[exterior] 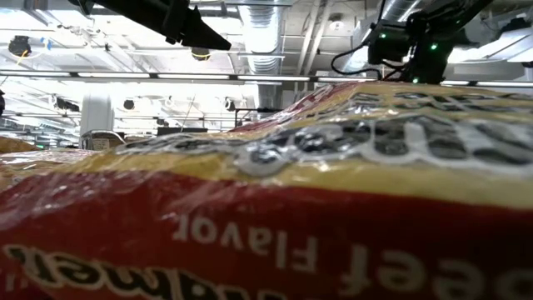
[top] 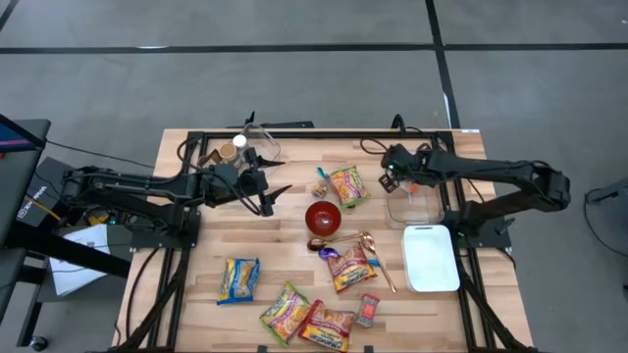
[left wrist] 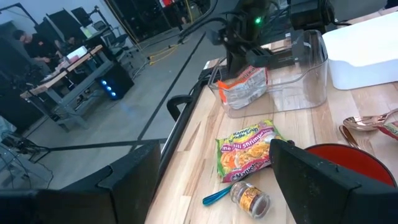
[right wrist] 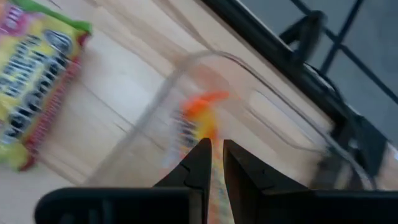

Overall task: Pick & Place Food Item
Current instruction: Put the orange noodle pack into the right transparent bin

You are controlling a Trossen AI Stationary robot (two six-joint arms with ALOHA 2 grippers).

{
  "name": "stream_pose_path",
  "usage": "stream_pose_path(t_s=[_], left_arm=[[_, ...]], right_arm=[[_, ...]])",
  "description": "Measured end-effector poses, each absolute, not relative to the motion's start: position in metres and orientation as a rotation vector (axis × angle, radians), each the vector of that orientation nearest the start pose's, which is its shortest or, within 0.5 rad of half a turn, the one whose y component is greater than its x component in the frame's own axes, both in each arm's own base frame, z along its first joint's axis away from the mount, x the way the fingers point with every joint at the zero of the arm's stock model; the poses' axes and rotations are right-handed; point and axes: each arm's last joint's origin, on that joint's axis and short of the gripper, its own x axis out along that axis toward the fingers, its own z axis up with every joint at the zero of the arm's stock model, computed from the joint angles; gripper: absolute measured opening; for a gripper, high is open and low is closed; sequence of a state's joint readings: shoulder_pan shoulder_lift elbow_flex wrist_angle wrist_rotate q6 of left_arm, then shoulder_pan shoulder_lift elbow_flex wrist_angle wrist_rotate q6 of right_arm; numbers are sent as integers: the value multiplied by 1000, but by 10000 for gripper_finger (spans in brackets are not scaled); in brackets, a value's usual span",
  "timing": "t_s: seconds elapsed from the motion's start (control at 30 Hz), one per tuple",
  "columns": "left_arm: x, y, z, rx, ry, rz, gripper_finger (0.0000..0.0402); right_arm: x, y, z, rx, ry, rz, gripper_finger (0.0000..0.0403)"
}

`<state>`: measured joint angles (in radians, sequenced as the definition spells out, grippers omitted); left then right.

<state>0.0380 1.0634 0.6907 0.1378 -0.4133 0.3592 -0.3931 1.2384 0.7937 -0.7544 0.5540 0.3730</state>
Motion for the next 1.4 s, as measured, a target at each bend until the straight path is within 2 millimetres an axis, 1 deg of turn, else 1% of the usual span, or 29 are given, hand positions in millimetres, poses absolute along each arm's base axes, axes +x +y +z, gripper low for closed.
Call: stream_pose_path(t_s=[0.2,0.5,0.67,0.8,0.93,1.07,1.2,1.3,1.4], left_arm=[[233,20,279,396,314,402,296],[233,19,278,388,312,353,296],[233,19,278,388,312,349,296],[233,19,278,388,312,349,296],[233,19,278,381,311,350,296],[233,19,278,371,310,351,296],[233,18,277,371,314,347,296],[233,18,277,371,314,347,296],[233,18,277,371,315,346,296]], right_arm=[[176,-86,225,211,1093,-1080,44],[165,-58,234,219,1113,-996,98],[165,-48,235,211,1105,-964,136],[168,-45,232,200,1119,-947,164],[170,-44,229,206,1157,-925,181],[173,-43,224,205,1207,-909,184],[176,-43,218,199,1257,-907,177],[177,-45,213,210,1294,-907,166],[179,-47,208,215,1334,-913,142]])
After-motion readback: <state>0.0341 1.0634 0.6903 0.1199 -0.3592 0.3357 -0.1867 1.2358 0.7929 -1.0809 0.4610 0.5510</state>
